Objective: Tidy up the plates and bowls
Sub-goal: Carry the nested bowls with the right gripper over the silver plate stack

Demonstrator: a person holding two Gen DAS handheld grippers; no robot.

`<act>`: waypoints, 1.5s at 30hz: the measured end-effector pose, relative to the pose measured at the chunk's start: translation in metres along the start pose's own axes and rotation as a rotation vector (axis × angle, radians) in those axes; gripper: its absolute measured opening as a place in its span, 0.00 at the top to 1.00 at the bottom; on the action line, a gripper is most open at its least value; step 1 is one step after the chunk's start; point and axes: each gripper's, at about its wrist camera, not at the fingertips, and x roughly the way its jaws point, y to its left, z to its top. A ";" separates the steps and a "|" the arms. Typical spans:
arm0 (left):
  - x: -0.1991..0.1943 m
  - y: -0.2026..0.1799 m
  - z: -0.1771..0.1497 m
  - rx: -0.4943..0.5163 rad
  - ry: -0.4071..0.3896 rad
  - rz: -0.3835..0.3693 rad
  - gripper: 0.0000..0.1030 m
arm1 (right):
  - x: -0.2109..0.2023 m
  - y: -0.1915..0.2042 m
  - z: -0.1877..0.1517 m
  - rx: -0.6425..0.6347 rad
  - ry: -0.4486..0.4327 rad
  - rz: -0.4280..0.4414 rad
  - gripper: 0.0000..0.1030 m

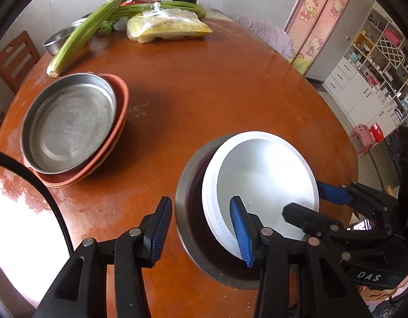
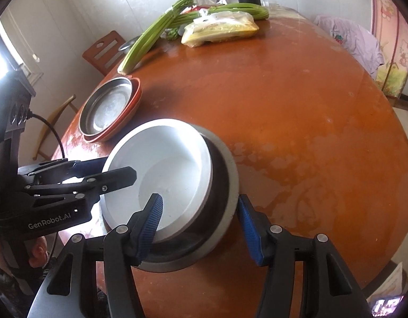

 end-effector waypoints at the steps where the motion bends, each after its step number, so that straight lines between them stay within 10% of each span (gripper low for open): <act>1: 0.002 0.001 0.000 -0.007 0.005 -0.007 0.56 | 0.001 0.000 0.000 0.001 0.000 0.002 0.42; 22: -0.003 0.019 0.017 -0.067 -0.003 -0.022 0.56 | 0.009 0.014 0.022 -0.003 -0.007 0.024 0.46; 45: -0.048 0.150 0.082 -0.195 -0.103 0.135 0.56 | 0.058 0.128 0.140 -0.192 -0.044 0.126 0.46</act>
